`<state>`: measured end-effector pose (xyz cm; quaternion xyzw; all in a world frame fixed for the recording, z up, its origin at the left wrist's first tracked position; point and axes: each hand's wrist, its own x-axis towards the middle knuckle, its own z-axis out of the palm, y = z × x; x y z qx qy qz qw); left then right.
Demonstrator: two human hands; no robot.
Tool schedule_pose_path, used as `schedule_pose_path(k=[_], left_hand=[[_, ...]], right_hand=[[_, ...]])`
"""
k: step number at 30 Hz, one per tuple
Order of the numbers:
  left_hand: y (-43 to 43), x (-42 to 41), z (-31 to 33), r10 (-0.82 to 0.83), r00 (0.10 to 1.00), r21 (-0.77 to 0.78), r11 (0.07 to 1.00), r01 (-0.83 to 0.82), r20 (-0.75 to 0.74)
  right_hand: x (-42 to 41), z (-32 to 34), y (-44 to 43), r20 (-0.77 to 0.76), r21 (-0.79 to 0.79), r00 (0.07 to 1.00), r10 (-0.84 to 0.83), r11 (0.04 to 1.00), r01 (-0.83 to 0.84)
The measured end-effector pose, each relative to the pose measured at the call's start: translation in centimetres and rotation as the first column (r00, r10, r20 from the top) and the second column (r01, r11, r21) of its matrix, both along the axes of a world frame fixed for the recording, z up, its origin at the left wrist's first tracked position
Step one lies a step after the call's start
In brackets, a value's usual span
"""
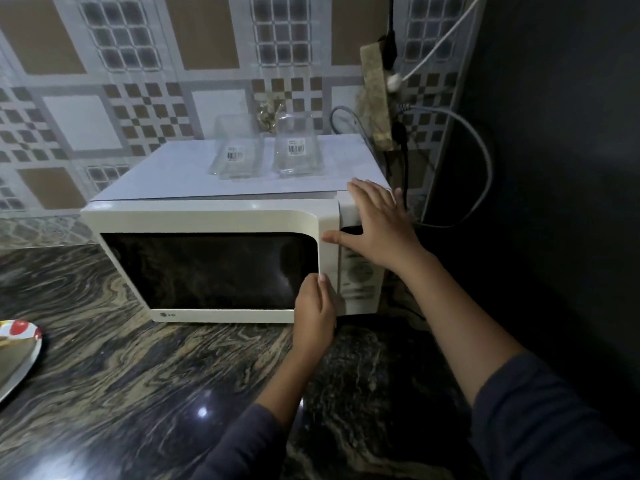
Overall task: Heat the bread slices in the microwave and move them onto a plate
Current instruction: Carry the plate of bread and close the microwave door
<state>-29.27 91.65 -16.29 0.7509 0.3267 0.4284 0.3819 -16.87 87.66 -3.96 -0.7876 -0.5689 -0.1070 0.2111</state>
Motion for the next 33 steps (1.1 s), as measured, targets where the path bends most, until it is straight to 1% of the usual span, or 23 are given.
schedule_pose_path(k=[5,9,16,25,33], left_hand=[[1.0,-0.4,-0.7,-0.013,0.99,0.028,0.999,0.017,-0.139],[1.4,-0.4,-0.7,-0.004,0.986,0.032,0.999,0.009,-0.165],[1.2,-0.3,-0.4,0.037,0.973,0.053,0.998,-0.025,-0.227],[1.3,0.1,-0.2,0.059,0.97,0.051,0.998,-0.048,-0.238],[1.1,0.7,-0.3,0.11,0.965,0.048,0.994,-0.102,-0.238]], right_hand=[[0.1,-0.5,0.4,0.012,0.075,1.0,0.017,0.997,-0.018],[0.2,-0.9,0.7,0.029,0.122,1.0,0.004,0.993,-0.008],[0.3,-1.2,0.9,0.01,0.128,1.0,0.025,0.991,-0.027],[0.0,-1.4,1.1,0.024,0.177,1.0,-0.01,0.984,0.006],[-0.1,-1.5,1.3,0.045,0.195,0.998,-0.037,0.98,0.027]])
